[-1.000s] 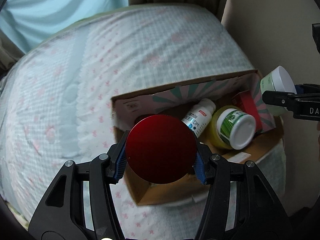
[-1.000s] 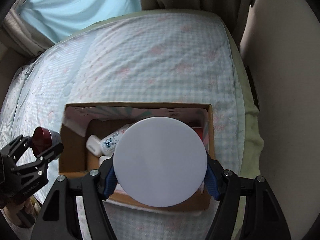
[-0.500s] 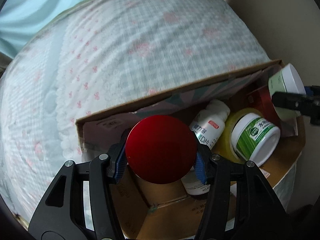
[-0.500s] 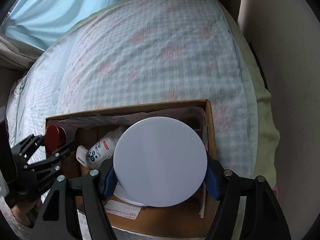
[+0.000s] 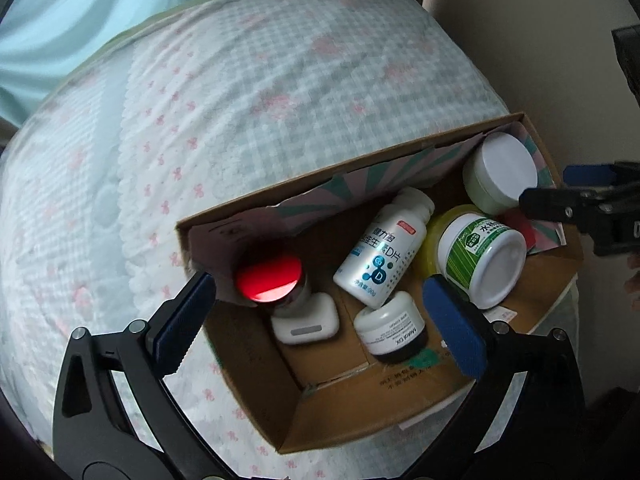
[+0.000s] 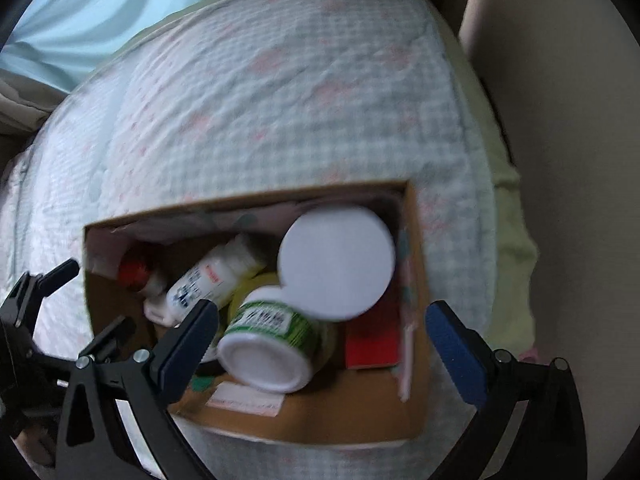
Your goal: Organize rigid objects
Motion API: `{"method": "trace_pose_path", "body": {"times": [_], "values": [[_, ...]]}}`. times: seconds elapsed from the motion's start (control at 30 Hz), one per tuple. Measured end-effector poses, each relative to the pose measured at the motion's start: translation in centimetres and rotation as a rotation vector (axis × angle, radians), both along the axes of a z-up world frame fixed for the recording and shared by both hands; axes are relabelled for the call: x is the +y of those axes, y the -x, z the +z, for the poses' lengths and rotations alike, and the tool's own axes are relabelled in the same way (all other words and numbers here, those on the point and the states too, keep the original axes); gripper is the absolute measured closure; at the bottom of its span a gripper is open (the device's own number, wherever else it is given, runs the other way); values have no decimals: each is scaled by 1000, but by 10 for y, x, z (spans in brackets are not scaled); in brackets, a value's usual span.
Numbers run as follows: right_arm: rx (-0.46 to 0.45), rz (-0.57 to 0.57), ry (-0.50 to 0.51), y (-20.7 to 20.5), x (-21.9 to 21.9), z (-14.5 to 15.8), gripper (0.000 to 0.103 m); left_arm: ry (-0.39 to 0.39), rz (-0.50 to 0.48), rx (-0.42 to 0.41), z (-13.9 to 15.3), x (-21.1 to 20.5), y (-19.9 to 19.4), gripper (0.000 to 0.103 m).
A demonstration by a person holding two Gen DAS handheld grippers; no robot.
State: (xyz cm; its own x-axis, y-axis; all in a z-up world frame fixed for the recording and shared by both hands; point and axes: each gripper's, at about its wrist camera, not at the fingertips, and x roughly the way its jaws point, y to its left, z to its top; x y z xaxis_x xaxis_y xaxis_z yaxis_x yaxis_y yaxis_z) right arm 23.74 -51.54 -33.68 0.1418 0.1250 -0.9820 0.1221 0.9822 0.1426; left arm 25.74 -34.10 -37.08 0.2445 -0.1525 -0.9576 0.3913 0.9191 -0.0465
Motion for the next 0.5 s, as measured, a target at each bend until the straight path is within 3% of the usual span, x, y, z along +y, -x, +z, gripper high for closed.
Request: {"method": "trace_pose_path", "body": {"times": [0.27,0.5], "values": [[-32,-14,-10,13,14,17,0,6,9,-22,22,13,15,0],[-76,-42,14,34,29,51,0,28,12,-71,57,31,37,0]]}}
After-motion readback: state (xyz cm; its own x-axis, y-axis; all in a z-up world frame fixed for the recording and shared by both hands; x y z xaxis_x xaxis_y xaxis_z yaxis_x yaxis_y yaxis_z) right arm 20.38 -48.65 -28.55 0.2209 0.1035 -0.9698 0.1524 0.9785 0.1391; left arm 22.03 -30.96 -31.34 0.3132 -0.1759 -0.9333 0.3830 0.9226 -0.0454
